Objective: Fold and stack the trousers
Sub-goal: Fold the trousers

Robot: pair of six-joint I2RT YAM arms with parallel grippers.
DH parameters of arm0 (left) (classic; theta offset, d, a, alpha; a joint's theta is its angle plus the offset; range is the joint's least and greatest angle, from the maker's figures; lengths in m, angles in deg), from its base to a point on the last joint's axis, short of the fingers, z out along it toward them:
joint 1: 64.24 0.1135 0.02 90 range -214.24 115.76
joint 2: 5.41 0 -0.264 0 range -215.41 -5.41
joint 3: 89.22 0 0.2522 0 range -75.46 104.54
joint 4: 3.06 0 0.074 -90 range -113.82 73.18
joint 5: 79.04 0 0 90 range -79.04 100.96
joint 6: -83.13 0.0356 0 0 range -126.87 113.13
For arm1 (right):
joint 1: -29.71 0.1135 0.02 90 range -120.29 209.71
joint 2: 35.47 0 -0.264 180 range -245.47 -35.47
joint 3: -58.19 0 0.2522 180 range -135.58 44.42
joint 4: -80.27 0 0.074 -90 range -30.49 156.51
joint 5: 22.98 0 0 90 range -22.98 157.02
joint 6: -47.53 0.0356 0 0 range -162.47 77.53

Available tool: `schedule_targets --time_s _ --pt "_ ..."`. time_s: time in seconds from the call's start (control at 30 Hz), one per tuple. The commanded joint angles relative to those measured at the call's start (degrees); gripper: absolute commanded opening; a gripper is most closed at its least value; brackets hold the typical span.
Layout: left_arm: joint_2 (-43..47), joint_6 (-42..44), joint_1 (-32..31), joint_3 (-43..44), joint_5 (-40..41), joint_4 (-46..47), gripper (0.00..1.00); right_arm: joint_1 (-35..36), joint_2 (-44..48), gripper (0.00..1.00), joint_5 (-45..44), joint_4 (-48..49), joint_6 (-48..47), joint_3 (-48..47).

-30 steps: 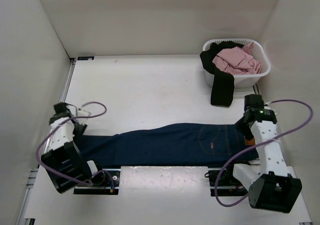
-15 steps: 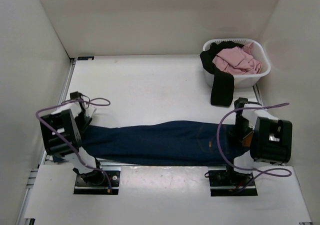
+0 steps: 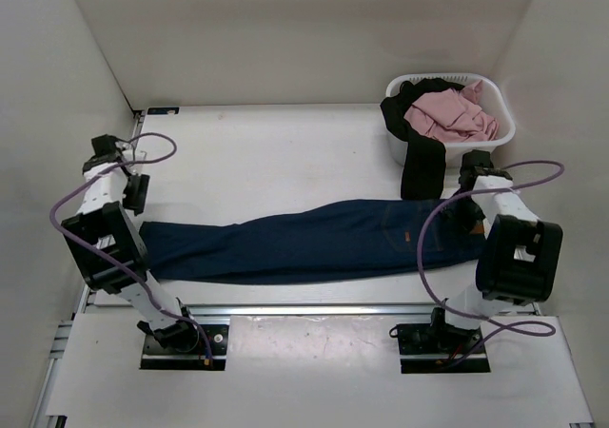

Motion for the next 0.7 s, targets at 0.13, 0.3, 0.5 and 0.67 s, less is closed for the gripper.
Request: schedule_targets --time_s 0.13,0.3,0.5,0.67 --pt "-2.2 -0.1 9.5 -3.3 -2.6 -5.0 0.75 -6.5 14.6 0.57 3.5 -7.2 -2.5 -0.4" --pt "-6.7 1.1 12.1 -3.3 -8.0 -5.0 0.74 -10.2 18.2 0.53 4.6 -7.2 -3.2 4.2" --pt "-10.9 2.9 12.6 -6.1 -9.0 -5.0 0.65 -16.3 18.2 0.53 10.1 -1.9 -3.8 10.8" --pt "-11.6 2.9 12.6 -6.7 -10.9 -5.5 0.14 -17.7 14.7 0.53 10.8 -0.1 -5.1 11.3"
